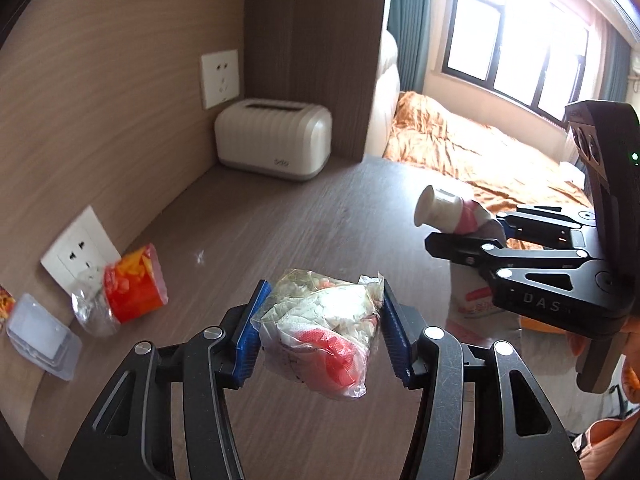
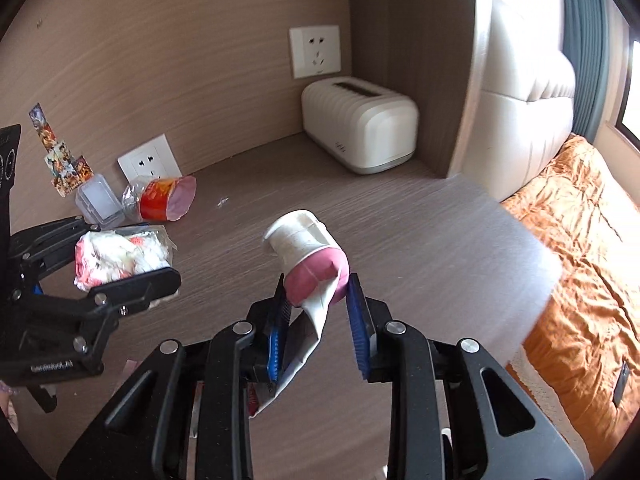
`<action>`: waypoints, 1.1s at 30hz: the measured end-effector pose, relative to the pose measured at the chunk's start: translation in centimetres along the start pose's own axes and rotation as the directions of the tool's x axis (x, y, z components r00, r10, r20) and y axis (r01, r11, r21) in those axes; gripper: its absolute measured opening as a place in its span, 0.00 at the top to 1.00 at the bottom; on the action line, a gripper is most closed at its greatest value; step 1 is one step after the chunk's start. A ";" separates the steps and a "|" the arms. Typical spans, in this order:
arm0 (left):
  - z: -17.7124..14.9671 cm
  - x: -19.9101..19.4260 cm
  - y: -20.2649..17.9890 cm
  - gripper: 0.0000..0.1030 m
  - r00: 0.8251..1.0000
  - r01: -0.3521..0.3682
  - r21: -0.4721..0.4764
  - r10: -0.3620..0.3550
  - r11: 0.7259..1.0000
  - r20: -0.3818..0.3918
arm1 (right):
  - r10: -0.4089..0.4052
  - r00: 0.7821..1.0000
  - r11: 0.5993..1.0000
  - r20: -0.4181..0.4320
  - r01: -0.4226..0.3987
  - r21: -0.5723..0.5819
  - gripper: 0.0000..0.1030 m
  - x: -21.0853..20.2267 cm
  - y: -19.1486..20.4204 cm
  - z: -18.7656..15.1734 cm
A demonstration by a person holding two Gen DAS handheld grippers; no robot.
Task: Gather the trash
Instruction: 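Carry the plastic bag and white-pink cup over the white bin and open both tools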
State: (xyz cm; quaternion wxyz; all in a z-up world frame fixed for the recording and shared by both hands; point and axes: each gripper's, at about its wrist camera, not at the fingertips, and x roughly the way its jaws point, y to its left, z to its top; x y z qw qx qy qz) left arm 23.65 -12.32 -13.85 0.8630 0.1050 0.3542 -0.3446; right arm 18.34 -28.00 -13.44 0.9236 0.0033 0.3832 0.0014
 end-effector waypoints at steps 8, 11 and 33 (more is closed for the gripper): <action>1.7 -0.8 -6.3 0.49 0.998 0.049 0.056 -0.051 0.997 0.029 | -0.060 0.998 0.998 0.034 0.060 0.004 0.71 -5.2 -3.3 -2.3; 2.0 -0.8 -9.2 0.49 0.996 0.082 0.083 -0.085 0.993 0.032 | -0.084 0.996 0.996 0.036 0.083 0.019 0.71 -7.2 -5.2 -3.5; -3.6 9.1 -31.9 0.49 0.921 0.369 0.274 -0.311 0.888 -0.234 | -0.223 0.969 0.904 -0.105 0.246 0.349 0.71 -16.2 -20.7 -18.8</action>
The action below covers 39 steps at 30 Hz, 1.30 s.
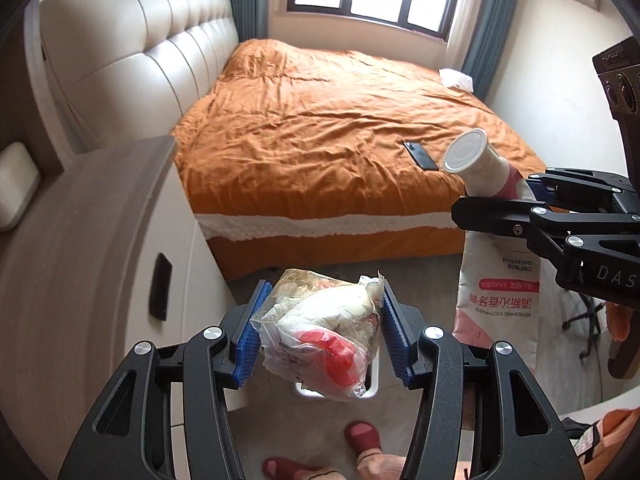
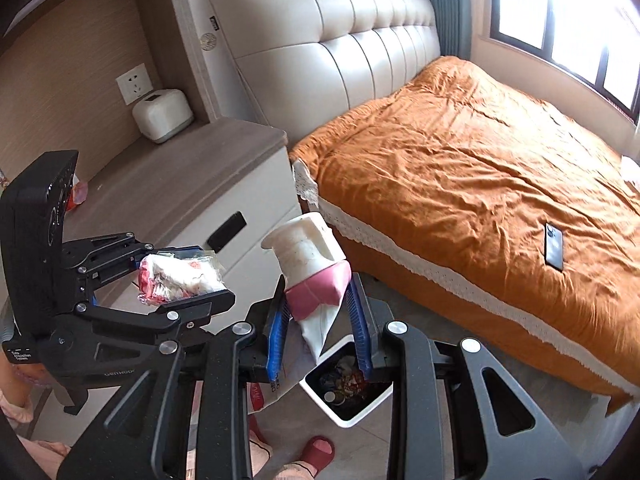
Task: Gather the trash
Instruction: 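Carry the plastic bag and white-pink cup over the white bin and open both tools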
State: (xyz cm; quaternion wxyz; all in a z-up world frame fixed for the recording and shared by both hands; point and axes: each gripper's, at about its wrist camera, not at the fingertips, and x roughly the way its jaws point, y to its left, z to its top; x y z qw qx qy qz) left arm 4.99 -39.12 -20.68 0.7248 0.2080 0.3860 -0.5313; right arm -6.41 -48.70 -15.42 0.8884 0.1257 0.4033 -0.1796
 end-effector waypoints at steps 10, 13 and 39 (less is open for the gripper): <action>-3.4 9.2 -0.6 0.49 0.991 0.027 -0.015 -0.029 1.000 -0.130 | -0.032 0.991 0.986 -0.129 0.053 0.157 0.71 6.1 -6.3 -5.9; -5.4 12.8 -0.4 0.49 0.985 0.033 -0.033 -0.038 0.999 -0.166 | -0.024 0.986 0.978 -0.163 0.057 0.199 0.70 8.9 -7.8 -7.7; -19.1 35.2 0.9 0.47 0.941 0.096 -0.091 -0.120 0.991 -0.317 | -0.163 0.915 0.986 -0.368 0.158 -0.043 0.70 32.3 -7.7 -22.3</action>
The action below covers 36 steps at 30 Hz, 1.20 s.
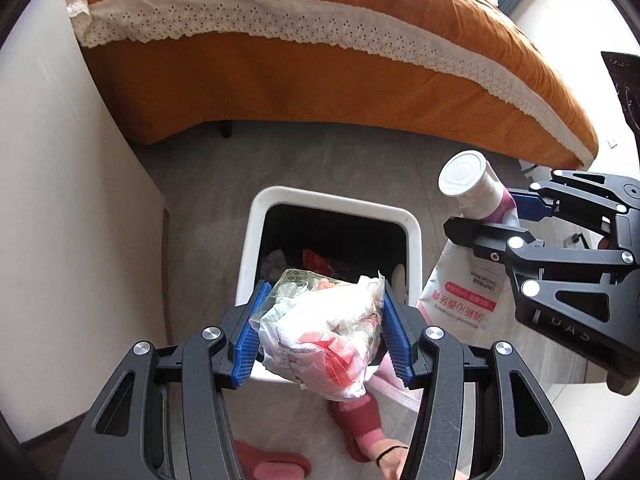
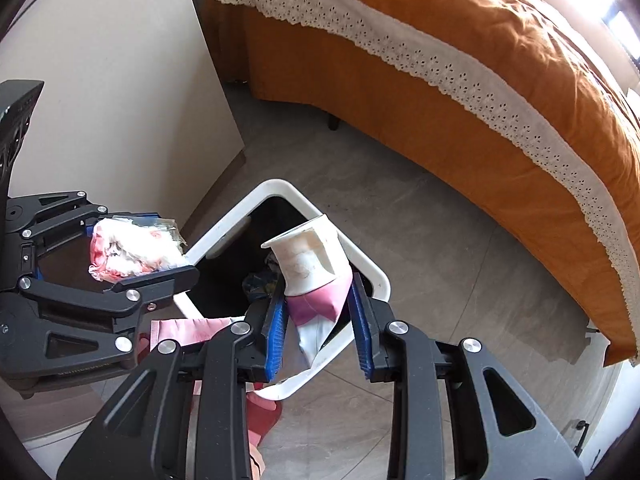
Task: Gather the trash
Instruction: 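Carry the plastic bag and white-pink cup over the white bin and open both tools, then move both tools back to the desk toward the clear box and bottle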
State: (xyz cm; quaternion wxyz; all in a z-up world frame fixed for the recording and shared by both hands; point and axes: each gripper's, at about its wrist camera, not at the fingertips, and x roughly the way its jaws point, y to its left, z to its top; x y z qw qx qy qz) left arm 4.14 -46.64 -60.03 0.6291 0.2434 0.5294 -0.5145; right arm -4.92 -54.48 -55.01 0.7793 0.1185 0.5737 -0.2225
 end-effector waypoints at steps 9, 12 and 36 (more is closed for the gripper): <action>-0.5 1.2 2.3 0.05 0.999 -0.029 -0.081 0.026 0.996 -0.037 | -0.054 0.997 0.988 -0.047 0.060 0.144 0.04 1.7 -3.3 -0.3; -0.2 0.3 2.0 0.05 0.998 -0.049 -0.072 0.046 0.996 -0.039 | -0.053 0.997 0.980 -0.047 0.061 0.190 0.04 0.7 -4.0 -0.1; 1.1 -28.8 -7.1 0.05 0.962 -0.179 -0.106 0.197 0.978 0.189 | -0.025 0.974 0.997 0.227 0.009 0.073 0.04 -25.9 -0.7 3.8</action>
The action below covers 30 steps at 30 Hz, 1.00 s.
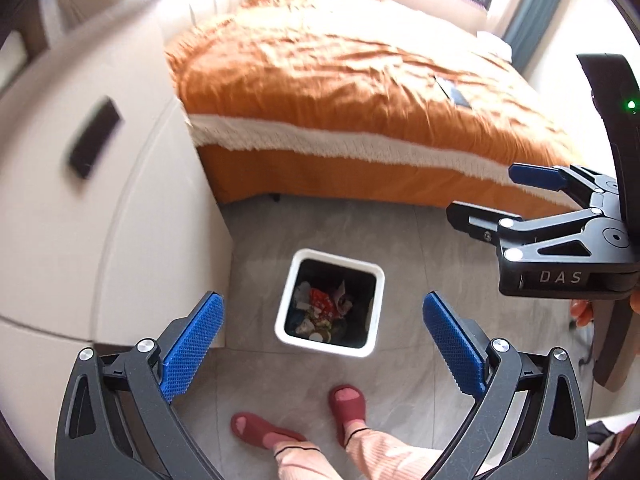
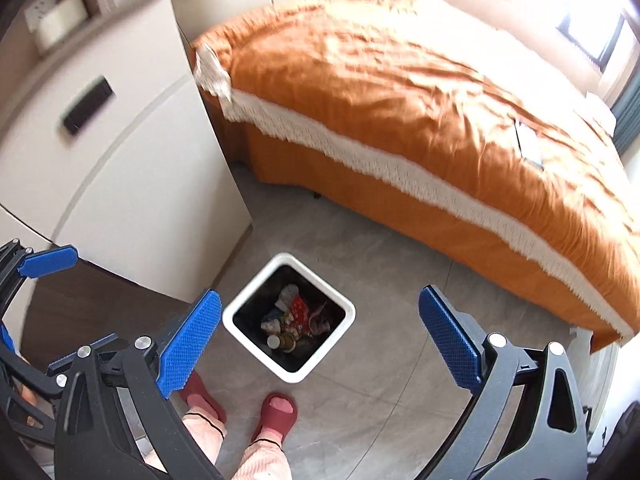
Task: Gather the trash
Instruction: 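Move both tools back to the desk toward the clear box and bottle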
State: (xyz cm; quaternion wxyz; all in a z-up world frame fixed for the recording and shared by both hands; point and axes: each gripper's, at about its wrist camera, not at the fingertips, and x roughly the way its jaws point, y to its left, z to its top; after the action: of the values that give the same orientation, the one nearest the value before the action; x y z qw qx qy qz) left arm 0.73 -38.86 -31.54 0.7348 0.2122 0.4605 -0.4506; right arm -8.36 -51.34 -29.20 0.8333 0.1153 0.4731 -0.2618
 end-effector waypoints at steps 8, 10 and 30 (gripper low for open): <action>2.6 -10.3 1.1 0.05 0.971 -0.160 -0.099 0.174 0.982 0.166 | 0.116 0.973 0.991 0.199 -0.099 -0.093 0.04 -8.8 2.3 6.5; 3.2 -12.1 1.7 0.05 0.957 -0.191 -0.127 0.214 0.973 0.198 | 0.151 0.964 0.984 0.219 -0.126 -0.125 0.04 -10.0 3.2 7.8; -3.5 -24.7 14.2 0.05 0.793 -0.413 -0.487 0.567 0.770 0.224 | 0.490 0.842 0.776 0.225 -0.305 -0.552 0.04 -15.5 21.5 11.1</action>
State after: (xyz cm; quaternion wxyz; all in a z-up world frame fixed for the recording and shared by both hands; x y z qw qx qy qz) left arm 7.03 -17.61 -13.26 0.9264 0.0809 0.3302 -0.1620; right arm 5.06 -33.15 -11.40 0.9421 -0.0526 0.3290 0.0373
